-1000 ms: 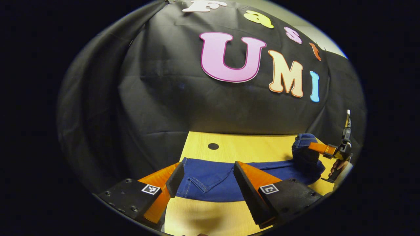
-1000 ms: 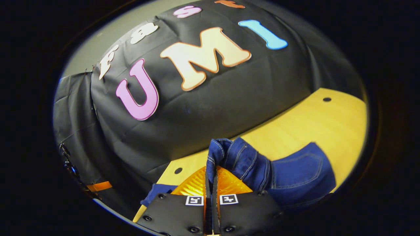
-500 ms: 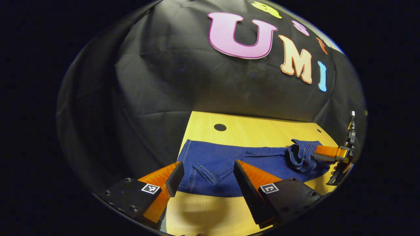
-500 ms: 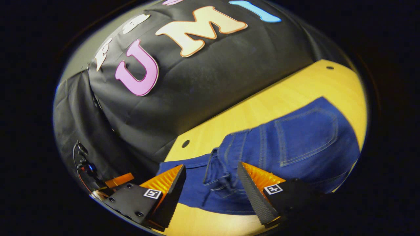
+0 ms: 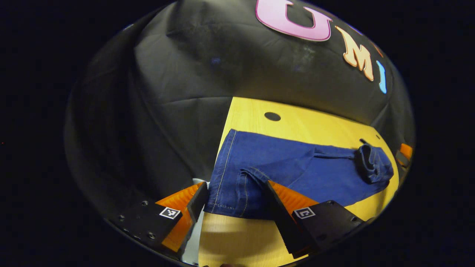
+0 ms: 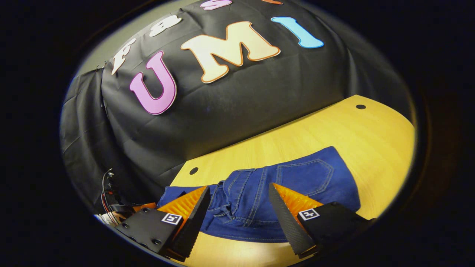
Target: Grasp the waist and the cuffs of the jeans and fold them to make the two legs overlap; first hold the waist and fold one-third of the jeans toward the cuffs, then hold the cuffs and fold the remaining one-third in the same direction to finish folding.
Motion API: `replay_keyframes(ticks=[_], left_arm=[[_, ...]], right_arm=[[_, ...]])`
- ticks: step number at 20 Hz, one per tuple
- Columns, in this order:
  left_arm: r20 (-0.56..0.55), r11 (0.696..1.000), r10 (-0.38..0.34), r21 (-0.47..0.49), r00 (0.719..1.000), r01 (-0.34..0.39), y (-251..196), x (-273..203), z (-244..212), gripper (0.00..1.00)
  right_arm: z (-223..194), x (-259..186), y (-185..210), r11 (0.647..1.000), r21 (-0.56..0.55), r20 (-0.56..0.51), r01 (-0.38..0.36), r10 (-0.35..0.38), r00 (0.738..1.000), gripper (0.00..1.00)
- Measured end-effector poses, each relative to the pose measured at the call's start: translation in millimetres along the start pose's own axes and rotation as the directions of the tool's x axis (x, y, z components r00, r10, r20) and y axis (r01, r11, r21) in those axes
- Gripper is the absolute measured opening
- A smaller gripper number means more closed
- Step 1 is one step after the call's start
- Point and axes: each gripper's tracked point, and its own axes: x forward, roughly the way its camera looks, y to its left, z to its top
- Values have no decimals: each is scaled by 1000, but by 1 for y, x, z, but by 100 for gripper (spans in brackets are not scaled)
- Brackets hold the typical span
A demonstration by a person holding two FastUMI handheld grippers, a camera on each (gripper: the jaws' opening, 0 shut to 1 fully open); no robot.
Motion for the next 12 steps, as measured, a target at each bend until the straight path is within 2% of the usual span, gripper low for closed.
replay_keyframes(ticks=[3, 4, 5, 6, 7, 9, 11, 12], left_arm=[[-73, 998, 28, 50, 997, -24, 2, 6, -17, 96], [-32, 997, 29, 67, 999, -27, 1, 11, -10, 96], [-64, 997, 32, 73, 997, -28, -1, 11, -19, 96], [-30, 997, 36, 66, 999, -34, -1, 9, -13, 91], [-39, 998, 16, 56, 999, -14, -7, 11, -16, 95], [-18, 996, 12, 87, 1000, -11, -20, 15, -17, 75], [0, 976, 64, 211, 998, -62, -27, 14, -16, 39], [-6, 959, 93, 269, 996, -88, -28, 16, -19, 34]], right_arm=[[7, -6, -6, 1000, -8, 13, 17, -17, 1000, 97], [8, -8, -9, 1000, -9, 16, 21, -20, 1000, 97], [9, -8, -11, 1000, -10, 17, 24, -24, 1000, 97], [4, -7, -13, 1000, -12, 14, 29, -28, 999, 98], [5, -8, -15, 999, -11, 13, 32, -32, 999, 98], [4, -8, -17, 1000, -6, 11, 29, -29, 1000, 98], [2, -9, -19, 1000, -7, 2, 24, -24, 1000, 98], [1, -9, -19, 1000, -6, -2, 18, -18, 1000, 98]])
